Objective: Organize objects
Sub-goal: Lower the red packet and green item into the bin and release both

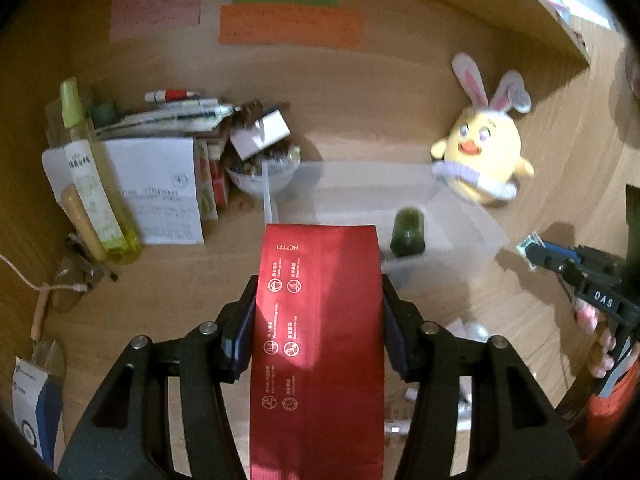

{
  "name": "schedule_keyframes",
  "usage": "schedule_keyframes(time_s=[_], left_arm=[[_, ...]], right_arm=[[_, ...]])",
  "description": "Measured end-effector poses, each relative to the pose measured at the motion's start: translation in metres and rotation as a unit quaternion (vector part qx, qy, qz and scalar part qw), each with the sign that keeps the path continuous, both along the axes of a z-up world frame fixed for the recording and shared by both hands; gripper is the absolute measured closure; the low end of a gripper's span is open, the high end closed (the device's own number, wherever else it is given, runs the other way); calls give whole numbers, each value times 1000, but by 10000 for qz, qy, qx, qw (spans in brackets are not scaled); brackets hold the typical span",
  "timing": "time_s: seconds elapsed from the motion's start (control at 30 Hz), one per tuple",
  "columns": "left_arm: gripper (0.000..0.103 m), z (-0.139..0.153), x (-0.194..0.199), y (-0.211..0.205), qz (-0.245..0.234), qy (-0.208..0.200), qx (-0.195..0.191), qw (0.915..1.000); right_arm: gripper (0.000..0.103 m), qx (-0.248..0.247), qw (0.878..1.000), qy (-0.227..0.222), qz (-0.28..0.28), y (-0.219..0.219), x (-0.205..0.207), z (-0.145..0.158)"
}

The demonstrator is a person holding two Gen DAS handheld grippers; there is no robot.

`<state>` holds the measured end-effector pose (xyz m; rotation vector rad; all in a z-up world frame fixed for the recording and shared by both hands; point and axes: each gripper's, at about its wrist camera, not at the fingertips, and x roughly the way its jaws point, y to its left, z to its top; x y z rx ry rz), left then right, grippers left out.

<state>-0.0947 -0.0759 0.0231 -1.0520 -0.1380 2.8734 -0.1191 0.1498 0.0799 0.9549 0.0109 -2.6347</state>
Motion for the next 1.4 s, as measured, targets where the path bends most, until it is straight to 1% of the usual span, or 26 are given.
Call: schedule_keyframes(time_s=[0.17, 0.27, 0.4, 0.5, 0.6, 0.73, 0.87, 0.9, 0.93, 0.97, 1.07, 1.2, 1.3, 1.37, 1.4], left_arm=[[49, 16, -20, -6, 60, 133, 72, 9999], [49, 23, -37, -8, 64, 132, 90, 9999], [49, 24, -59, -6, 61, 67, 18, 10000], [49, 18, -78, -2, 32, -58, -11, 10000], [49, 5, -100, 3, -28, -318, -53, 9995], [49, -16, -127, 8, -46, -679, -203, 9975], [49, -33, -145, 14, -151, -982, -352, 9944], [49, -36, -146, 18, -147, -993, -453, 9939], [49, -36, -146, 23, -133, -931, -632, 9936], [49, -37, -146, 26, -164, -939, -672, 9932], [46, -38, -145, 33, -264, -922, -614, 9935], [38, -30, -140, 35, -258, -783, -614, 9947], [36, -21, -133, 32, -232, -683, -561, 9958], [33, -13, -125, 28, -129, -638, -534, 9965], [31, -10, -121, 26, -105, -596, -519, 9968]], right_arm=[[88, 11, 9998, 183, -6, -5, -14, 13], [88, 13, 9997, 232, 5, -10, -25, 17], [88, 91, 9996, 265, 43, -20, -42, 19], [88, 137, 9998, 148, 94, -28, -58, 15], [88, 253, 9996, -50, 125, -35, -76, 6], [88, 494, 9981, -320, 162, -44, -95, -11], [88, 657, 9963, -526, 201, -48, -107, -25], [88, 689, 9958, -561, 202, -49, -109, -29], [88, 710, 9956, -582, 202, -49, -111, -31], [88, 722, 9954, -600, 197, -50, -112, -32], [88, 746, 9948, -663, 214, -52, -114, -36], [88, 844, 9940, -652, 227, -55, -114, -36], [87, 897, 9938, -619, 212, -56, -110, -33], [84, 902, 9939, -607, 202, -56, -109, -31], [80, 887, 9941, -594, 197, -56, -108, -30]])
